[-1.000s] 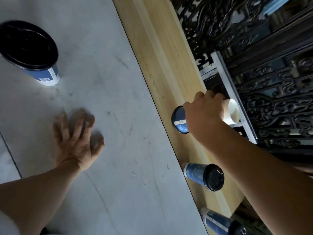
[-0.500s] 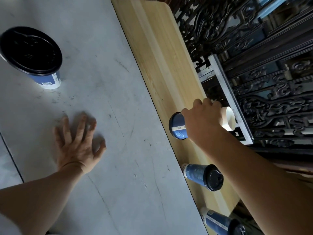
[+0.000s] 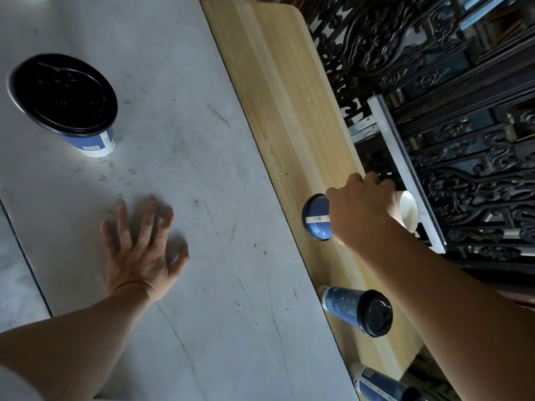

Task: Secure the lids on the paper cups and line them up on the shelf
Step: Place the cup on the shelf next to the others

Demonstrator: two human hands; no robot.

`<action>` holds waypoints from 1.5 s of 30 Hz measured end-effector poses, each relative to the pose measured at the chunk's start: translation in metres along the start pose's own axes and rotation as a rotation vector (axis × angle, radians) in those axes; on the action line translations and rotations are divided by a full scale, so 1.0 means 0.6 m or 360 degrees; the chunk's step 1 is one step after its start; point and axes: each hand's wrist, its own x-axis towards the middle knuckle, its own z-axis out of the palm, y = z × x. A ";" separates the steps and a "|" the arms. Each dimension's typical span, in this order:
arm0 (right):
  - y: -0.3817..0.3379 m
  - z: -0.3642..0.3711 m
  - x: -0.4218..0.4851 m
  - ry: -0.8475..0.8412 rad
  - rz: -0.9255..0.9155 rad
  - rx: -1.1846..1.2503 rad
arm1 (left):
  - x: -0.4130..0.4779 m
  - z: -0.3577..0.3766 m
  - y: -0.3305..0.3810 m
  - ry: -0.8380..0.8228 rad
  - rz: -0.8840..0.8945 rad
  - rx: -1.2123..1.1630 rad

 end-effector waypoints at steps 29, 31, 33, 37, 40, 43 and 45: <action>-0.005 0.035 0.010 -0.0377 -0.0207 0.0503 | 0.001 -0.003 0.001 -0.0042 0.0000 -0.0005; -0.006 0.036 0.012 -0.0379 -0.0203 0.0510 | 0.002 -0.003 0.001 -0.0050 -0.0003 -0.0001; -0.004 0.039 0.013 -0.0363 -0.0209 0.0526 | 0.002 -0.004 0.001 -0.0050 -0.0004 0.0004; 0.002 0.046 0.028 -0.0313 -0.0158 0.0930 | 0.001 -0.006 0.002 -0.0057 -0.0006 0.0016; 0.005 0.061 0.051 -0.0101 -0.0008 0.1463 | 0.000 -0.008 0.003 -0.0059 -0.0011 0.0015; 0.003 0.083 0.070 0.0052 0.0187 0.1936 | 0.000 -0.008 0.003 -0.0068 -0.0015 0.0030; -0.005 0.101 0.079 0.0171 0.0323 0.2318 | 0.000 -0.008 0.004 -0.0079 -0.0020 0.0036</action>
